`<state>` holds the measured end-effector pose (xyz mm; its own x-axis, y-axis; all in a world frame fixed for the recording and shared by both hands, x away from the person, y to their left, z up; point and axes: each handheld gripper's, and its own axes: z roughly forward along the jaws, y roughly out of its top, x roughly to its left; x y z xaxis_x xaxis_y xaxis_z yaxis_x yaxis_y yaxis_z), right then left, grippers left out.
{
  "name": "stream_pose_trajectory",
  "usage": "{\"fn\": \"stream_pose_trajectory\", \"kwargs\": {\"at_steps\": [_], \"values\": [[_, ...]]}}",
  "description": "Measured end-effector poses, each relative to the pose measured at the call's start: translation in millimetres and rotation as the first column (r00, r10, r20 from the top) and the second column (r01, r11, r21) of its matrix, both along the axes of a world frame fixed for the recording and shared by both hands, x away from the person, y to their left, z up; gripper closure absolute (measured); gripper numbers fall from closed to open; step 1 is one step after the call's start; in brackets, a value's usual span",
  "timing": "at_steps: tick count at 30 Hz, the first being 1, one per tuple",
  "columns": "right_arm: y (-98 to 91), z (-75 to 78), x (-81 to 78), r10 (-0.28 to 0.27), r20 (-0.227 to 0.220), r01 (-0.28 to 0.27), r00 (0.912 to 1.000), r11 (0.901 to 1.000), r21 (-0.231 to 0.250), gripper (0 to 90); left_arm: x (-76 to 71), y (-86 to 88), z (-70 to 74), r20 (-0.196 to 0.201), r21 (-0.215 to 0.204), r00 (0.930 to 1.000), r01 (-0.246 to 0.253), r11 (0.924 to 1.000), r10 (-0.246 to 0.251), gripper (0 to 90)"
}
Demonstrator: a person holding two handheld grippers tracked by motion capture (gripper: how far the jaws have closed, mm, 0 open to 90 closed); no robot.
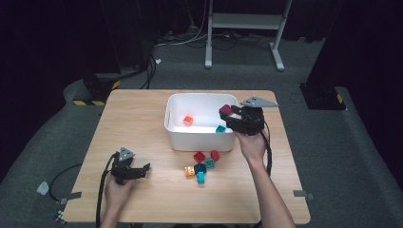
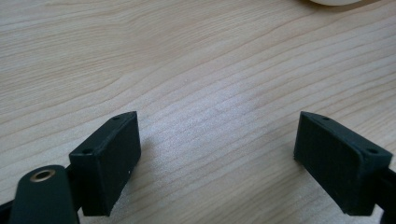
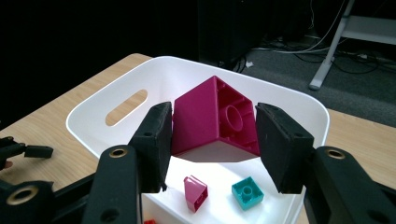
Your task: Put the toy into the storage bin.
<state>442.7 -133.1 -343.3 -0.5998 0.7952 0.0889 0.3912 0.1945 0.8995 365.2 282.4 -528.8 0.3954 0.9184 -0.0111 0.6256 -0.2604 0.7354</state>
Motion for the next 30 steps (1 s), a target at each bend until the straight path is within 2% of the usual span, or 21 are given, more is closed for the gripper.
{"fn": "stream_pose_trajectory", "kwargs": {"at_steps": [11,16,21,26,30], "values": [[19.9,9.9,21.5,0.008,-0.007,-0.008,0.9999,0.998,-0.062,48.0,0.0,0.1,0.0,0.0,0.002,1.0,0.001,1.0,-0.001,14.8],[35.6,7.0,35.2,0.025,-0.033,-0.029,0.9992,0.9918,-0.124,48.0,0.0,0.1,0.0,0.001,0.002,1.0,0.001,1.0,-0.001,14.8],[47.1,3.4,46.8,0.038,-0.05,-0.045,0.998,0.9893,-0.139,47.9,0.0,0.0,0.0,0.0,0.0,1.0,0.001,1.0,-0.001,14.7],[54.1,-0.9,55.2,0.038,-0.063,-0.046,0.9972,0.9908,-0.127,47.9,0.0,-0.2,-0.1,0.001,-0.003,1.0,-0.002,1.0,0.002,14.7],[63.3,-6.7,61.5,0.036,-0.084,-0.05,0.9959,0.9841,-0.17,47.8,0.0,-0.2,-0.1,0.001,-0.003,1.0,-0.002,1.0,0.002,14.7]]}}
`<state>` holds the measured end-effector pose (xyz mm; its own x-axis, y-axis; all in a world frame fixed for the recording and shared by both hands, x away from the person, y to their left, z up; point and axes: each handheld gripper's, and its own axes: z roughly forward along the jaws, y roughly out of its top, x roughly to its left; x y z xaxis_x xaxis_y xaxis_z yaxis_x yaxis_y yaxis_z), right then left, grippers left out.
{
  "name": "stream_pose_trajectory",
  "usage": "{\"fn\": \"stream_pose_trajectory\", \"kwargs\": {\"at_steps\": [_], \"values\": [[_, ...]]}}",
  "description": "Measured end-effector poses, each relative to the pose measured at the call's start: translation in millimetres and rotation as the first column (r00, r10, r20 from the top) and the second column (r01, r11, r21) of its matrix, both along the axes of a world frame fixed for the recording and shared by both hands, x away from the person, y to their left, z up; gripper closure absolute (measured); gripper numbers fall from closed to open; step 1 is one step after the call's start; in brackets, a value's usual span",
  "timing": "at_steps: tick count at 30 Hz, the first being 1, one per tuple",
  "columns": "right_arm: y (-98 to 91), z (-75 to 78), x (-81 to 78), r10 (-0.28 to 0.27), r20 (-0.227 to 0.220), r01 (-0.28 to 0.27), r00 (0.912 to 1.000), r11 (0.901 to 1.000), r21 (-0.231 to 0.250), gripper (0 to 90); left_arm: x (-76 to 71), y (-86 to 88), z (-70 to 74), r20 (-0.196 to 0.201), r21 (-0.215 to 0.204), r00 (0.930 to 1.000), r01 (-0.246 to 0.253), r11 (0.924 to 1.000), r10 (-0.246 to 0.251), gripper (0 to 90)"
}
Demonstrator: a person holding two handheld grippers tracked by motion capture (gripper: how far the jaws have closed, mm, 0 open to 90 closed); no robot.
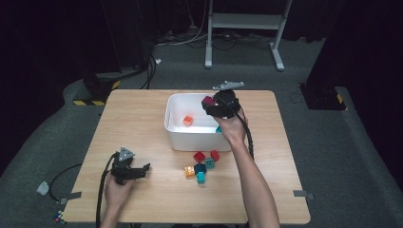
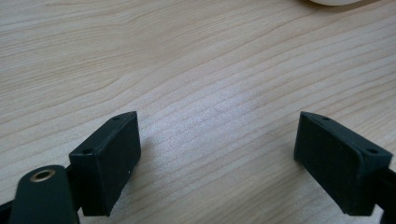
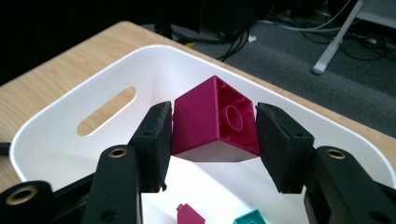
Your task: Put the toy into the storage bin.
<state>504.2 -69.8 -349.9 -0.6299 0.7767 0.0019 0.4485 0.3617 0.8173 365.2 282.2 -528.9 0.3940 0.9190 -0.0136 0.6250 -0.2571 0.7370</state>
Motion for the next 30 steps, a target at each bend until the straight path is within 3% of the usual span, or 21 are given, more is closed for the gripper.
{"fn": "stream_pose_trajectory", "kwargs": {"at_steps": [9,30], "values": [[13.0,-9.6,9.5,0.003,-0.037,-0.005,0.9993,0.9991,-0.042,47.8,0.0,0.0,0.0,0.0,-0.001,1.0,0.0,1.0,0.0,14.8],[18.3,-20.4,13.7,0.014,-0.074,-0.019,0.9972,0.9977,-0.065,46.4,0.0,0.3,0.1,-0.002,0.002,1.0,0.003,1.0,-0.003,14.8]]}}
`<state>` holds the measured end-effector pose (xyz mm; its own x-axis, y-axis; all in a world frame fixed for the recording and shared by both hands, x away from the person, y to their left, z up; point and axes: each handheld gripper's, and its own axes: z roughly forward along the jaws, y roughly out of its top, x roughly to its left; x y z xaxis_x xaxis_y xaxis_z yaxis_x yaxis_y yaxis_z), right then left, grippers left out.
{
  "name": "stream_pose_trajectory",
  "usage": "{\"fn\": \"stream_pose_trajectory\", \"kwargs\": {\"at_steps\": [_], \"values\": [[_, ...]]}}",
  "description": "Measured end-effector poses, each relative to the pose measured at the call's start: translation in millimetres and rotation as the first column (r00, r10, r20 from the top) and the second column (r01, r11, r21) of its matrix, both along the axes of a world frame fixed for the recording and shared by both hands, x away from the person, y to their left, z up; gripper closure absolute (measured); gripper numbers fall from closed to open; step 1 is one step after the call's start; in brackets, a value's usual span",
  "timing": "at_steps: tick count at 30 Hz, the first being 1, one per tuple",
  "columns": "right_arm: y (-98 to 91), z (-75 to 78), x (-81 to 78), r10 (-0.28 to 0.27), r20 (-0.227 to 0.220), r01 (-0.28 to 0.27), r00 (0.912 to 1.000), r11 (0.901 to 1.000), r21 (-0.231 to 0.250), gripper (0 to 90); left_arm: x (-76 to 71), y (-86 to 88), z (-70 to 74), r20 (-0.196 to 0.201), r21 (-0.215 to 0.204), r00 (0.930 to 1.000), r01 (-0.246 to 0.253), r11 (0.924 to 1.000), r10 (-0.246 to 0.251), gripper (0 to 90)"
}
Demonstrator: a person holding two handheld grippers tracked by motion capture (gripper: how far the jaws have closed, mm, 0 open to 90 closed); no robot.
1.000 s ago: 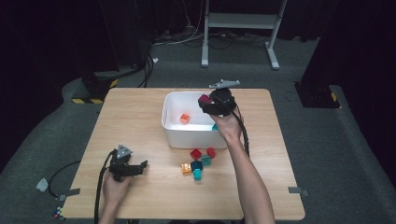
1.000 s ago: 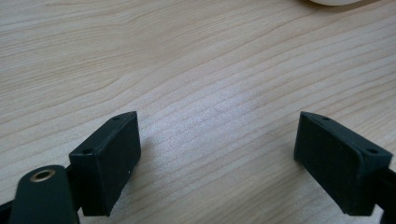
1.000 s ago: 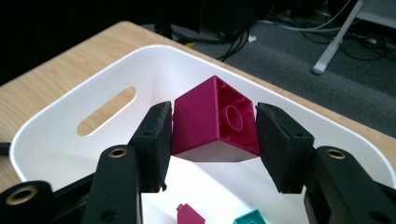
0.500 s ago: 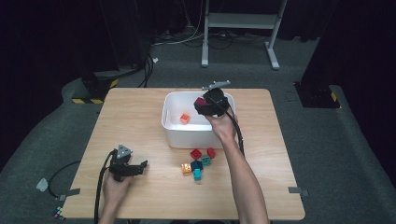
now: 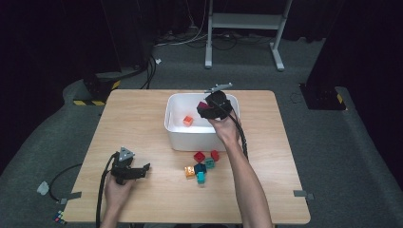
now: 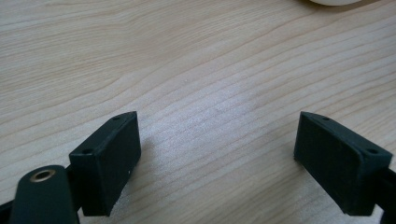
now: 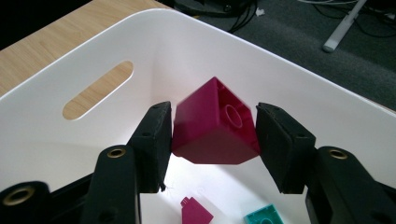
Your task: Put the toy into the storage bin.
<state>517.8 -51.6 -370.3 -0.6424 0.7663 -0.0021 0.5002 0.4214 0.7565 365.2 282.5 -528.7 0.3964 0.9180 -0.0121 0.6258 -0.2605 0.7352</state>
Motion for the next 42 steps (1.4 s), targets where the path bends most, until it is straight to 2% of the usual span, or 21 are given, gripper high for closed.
{"fn": "stream_pose_trajectory", "kwargs": {"at_steps": [14,24,27,32,42], "values": [[-15.0,3.1,-8.0,-0.005,0.026,0.003,0.9997,0.9991,0.042,40.7,0.0,-0.1,-0.1,0.001,0.0,1.0,0.0,1.0,0.0,14.7],[-32.7,14.0,-24.5,0.001,0.066,-0.006,0.9978,0.9966,0.082,40.7,0.0,-0.1,0.0,0.001,0.001,1.0,0.0,1.0,0.0,14.7],[-36.1,15.7,-31.3,-0.018,0.103,0.011,0.9946,0.9974,0.071,40.0,0.0,-0.1,0.0,0.001,0.001,1.0,0.0,1.0,0.0,14.7],[-42.0,17.3,-40.5,-0.019,0.129,0.009,0.9915,0.997,0.077,39.1,0.0,-0.1,0.0,0.001,0.002,1.0,0.0,1.0,0.0,14.7],[-51.4,20.7,-54.5,-0.021,0.145,0.008,0.9892,0.9959,0.09,35.5,0.0,-0.1,0.0,0.001,0.002,1.0,0.0,1.0,0.0,14.7]]}}
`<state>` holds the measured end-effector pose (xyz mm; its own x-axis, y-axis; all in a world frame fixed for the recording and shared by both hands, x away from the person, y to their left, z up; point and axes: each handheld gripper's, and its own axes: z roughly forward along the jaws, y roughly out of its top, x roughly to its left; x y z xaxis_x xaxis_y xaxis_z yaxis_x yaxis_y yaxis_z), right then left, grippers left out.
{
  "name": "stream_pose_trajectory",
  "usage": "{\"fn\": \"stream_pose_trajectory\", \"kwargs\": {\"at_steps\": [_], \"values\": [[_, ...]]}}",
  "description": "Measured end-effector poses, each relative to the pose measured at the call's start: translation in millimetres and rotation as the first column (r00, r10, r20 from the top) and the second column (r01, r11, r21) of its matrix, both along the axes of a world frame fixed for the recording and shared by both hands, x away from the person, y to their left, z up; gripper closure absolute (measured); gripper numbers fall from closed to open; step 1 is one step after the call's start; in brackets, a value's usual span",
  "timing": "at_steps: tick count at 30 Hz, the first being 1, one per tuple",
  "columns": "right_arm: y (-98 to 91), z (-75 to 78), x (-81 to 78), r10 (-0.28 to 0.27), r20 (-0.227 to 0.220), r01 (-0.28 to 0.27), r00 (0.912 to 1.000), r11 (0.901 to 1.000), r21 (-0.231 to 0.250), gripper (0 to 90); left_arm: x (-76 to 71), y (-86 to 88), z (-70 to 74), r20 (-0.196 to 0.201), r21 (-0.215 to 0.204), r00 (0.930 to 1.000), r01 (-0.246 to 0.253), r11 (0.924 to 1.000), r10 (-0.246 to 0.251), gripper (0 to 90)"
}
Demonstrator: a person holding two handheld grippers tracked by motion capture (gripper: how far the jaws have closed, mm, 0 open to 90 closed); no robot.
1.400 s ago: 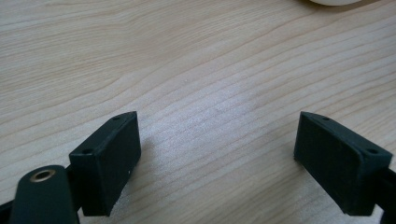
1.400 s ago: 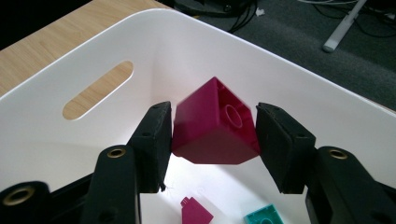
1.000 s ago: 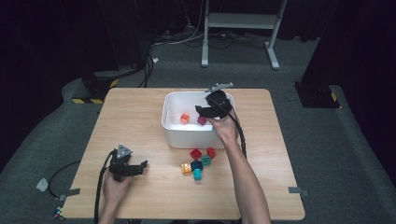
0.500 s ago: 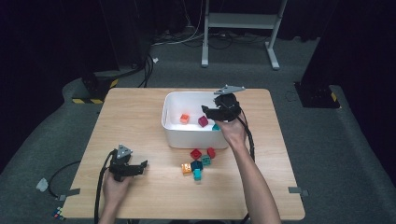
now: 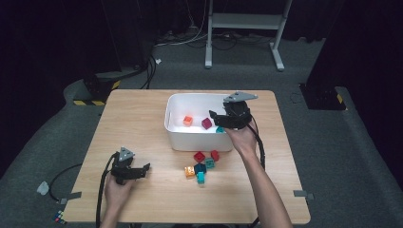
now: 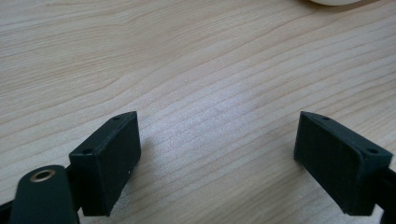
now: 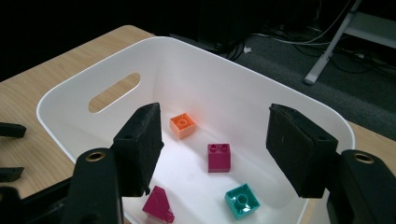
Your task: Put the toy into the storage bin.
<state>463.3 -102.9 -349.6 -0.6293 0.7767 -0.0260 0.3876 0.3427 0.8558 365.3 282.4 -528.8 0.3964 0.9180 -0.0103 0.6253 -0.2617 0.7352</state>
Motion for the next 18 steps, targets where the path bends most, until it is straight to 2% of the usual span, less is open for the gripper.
{"fn": "stream_pose_trajectory", "kwargs": {"at_steps": [6,18], "values": [[-7.5,0.2,-11.0,-0.008,0.028,0.008,0.9996,0.9999,0.013,34.5,0.0,0.0,0.0,0.0,0.001,1.0,0.0,1.0,0.0,14.8],[-22.4,-3.8,-35.4,0.028,0.019,-0.029,0.9994,0.9974,0.065,36.1,0.0,0.0,0.0,0.0,0.001,1.0,0.0,1.0,0.0,14.7]]}}
